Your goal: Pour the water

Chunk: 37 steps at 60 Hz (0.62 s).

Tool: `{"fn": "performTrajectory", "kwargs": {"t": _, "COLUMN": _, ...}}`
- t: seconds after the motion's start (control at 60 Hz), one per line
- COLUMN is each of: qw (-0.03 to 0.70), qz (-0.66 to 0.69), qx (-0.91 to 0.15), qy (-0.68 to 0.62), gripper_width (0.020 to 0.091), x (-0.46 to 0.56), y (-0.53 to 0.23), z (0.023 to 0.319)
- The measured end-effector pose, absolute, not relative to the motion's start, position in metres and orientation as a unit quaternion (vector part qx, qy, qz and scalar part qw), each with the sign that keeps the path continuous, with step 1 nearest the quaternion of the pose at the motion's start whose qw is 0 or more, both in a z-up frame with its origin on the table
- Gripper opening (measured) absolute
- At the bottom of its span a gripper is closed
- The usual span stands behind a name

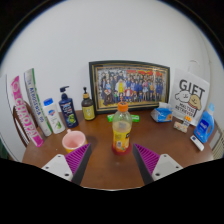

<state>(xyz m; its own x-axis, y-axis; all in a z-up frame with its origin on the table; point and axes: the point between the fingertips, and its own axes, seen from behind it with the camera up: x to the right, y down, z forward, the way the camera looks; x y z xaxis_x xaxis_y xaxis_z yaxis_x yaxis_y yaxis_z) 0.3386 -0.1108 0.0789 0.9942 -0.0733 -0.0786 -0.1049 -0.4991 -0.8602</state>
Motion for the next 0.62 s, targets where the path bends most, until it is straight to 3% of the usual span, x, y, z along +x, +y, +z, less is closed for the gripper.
{"fn": "performTrajectory", "kwargs": {"t": 0.35, "qw": 0.470, "qz": -0.029, "qx": -0.881, "qy": 0.036, "gripper_width": 0.0856, "x": 0.273, "y": -0.309, "z": 0.149}}
{"fn": "performTrajectory", "kwargs": {"t": 0.617, "qw": 0.462, "qz": -0.045, "qx": -0.885, "qy": 0.041, "gripper_width": 0.0853, "x": 0.259, "y": -0.369, "z": 0.155}}
